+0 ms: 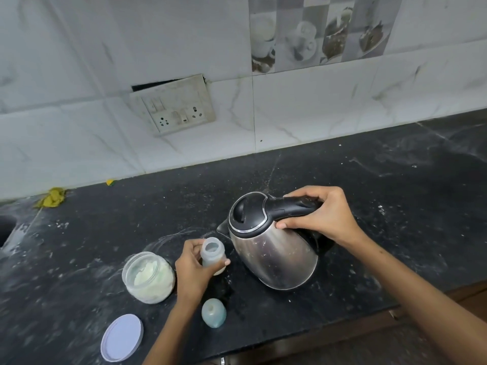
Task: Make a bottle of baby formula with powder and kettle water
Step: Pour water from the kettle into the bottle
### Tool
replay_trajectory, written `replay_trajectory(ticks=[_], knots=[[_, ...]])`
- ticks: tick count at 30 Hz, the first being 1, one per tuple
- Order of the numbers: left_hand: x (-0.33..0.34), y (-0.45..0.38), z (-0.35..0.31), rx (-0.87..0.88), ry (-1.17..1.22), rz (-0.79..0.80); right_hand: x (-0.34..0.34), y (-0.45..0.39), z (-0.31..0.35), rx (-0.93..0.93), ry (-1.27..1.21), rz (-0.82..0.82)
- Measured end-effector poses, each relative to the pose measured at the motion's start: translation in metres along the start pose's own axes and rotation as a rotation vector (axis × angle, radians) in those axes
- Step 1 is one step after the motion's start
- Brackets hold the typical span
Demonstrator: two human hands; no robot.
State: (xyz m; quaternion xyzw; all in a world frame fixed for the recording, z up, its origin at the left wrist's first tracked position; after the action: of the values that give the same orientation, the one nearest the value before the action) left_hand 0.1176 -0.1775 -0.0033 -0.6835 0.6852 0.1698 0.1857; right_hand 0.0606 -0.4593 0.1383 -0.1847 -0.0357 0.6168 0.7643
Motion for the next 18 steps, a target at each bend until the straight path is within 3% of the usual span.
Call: replay_trajectory(ticks=[18], knots=[[-0.007, -0.002, 0.004, 0.056, 0.035, 0.077, 0.018, -0.004, 0.023, -0.03, 0.155, 0.097]])
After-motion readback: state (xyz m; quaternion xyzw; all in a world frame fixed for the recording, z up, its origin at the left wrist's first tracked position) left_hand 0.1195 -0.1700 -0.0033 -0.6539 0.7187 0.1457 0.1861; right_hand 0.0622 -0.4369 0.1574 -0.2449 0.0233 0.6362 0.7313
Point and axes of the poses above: each hand's wrist, its own y-axis away from the middle knuckle, its own x-axis out of the palm, z = x × y, the point moved 7 cm from there along -y, towards the middle knuckle, and after that the axes turned 9 degrees about -y, right-handed, at the moved point
